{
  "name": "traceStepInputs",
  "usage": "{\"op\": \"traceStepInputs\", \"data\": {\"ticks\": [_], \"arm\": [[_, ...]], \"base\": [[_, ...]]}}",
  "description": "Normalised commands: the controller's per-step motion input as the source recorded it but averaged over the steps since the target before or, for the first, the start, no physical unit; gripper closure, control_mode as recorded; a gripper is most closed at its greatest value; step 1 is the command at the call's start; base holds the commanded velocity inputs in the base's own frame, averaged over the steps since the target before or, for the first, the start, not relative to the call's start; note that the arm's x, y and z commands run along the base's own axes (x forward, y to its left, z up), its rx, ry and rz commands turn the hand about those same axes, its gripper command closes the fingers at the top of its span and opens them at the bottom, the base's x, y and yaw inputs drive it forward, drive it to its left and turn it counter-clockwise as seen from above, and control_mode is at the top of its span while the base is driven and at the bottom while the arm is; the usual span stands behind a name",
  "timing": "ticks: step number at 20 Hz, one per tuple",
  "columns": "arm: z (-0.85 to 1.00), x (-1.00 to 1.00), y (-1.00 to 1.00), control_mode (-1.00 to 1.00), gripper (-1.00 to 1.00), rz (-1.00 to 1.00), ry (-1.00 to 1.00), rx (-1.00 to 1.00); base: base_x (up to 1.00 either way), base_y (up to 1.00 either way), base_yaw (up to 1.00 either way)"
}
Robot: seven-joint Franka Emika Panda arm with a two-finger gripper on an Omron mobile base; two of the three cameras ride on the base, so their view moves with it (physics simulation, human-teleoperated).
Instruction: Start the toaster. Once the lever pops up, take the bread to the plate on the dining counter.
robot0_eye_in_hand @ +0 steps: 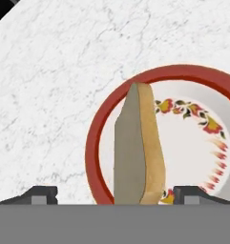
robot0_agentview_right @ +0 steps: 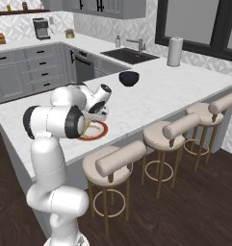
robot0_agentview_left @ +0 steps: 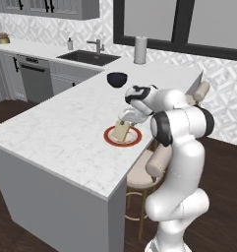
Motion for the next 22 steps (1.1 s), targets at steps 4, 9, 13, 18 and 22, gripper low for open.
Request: {"op": "traceStepInputs", "data": {"ticks": [4, 9, 13, 18, 22], "arm": [[0.40, -0.03, -0.04, -1.00, -1.00, 0.00, -0.06, -0.02], [0.34, -0.06, -0.19, -1.00, -1.00, 0.00, -0.03, -0.09], [0.53, -0.18, -0.01, -1.00, -1.00, 0.00, -0.16, -0.14], [0.31, -0.49, 0.14, -1.00, -1.00, 0.03, -0.14, -0.28], [0.14, -0.72, 0.06, -1.00, -1.00, 0.02, 0.00, -0.28]], "base": [[0.00, 0.00, 0.00], [0.00, 0.00, 0.00], [0.00, 0.00, 0.00], [0.00, 0.00, 0.00], [0.00, 0.00, 0.00]]}}
